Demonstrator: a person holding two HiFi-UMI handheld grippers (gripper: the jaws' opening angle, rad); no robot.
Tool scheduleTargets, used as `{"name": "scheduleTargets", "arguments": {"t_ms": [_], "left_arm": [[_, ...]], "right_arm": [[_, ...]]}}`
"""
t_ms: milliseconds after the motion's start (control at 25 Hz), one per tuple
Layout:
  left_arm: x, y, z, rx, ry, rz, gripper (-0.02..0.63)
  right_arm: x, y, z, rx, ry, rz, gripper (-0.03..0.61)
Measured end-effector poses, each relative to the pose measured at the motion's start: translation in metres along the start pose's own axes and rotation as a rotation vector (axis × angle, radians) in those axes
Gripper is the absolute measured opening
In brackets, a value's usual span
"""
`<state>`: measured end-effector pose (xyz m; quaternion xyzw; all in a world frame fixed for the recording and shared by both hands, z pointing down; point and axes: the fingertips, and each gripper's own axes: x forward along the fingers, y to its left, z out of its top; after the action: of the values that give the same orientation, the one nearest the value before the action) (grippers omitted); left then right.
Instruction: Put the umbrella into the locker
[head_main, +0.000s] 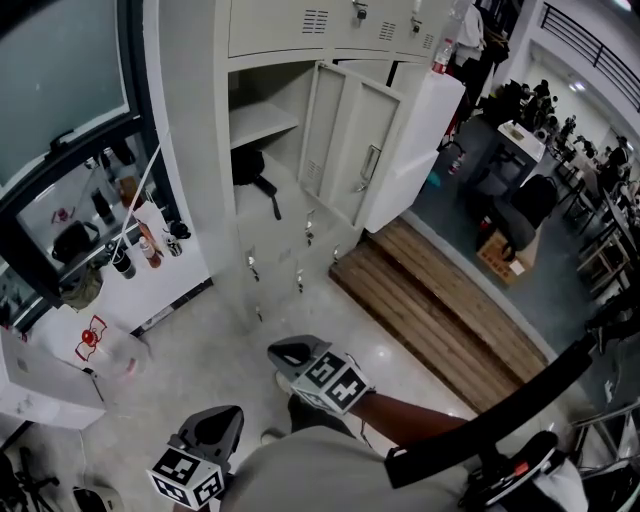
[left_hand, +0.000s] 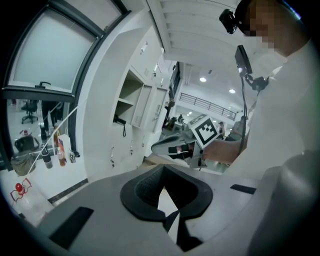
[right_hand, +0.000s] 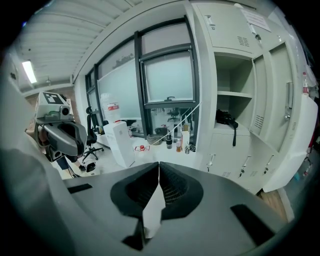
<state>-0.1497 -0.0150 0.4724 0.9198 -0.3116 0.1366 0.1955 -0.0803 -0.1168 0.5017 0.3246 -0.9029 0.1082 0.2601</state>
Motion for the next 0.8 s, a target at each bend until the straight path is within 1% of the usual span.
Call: {"name": "scheduleTargets", "arguments": {"t_ms": [200,440,800], "left_arm": [[0.007,-0.002,0.0,-0.004,0.008,-0.001,0.011],[0.018,-0.002,0.0,-0.014,0.017,-0.004,0.011],[0.04,0.02,0.011,-0.046,0.024,0.022,0.011]], "right_arm": [[-0.001,-0.005,-0.002,-0.018,-0.017,0.002,0.017],[-0.007,-0.018,-0.009,0.005,-0.009,-0.007,0.017],[0.005,-0.06,-0.001,0.01,-0.016,-0.016,0.017]]}}
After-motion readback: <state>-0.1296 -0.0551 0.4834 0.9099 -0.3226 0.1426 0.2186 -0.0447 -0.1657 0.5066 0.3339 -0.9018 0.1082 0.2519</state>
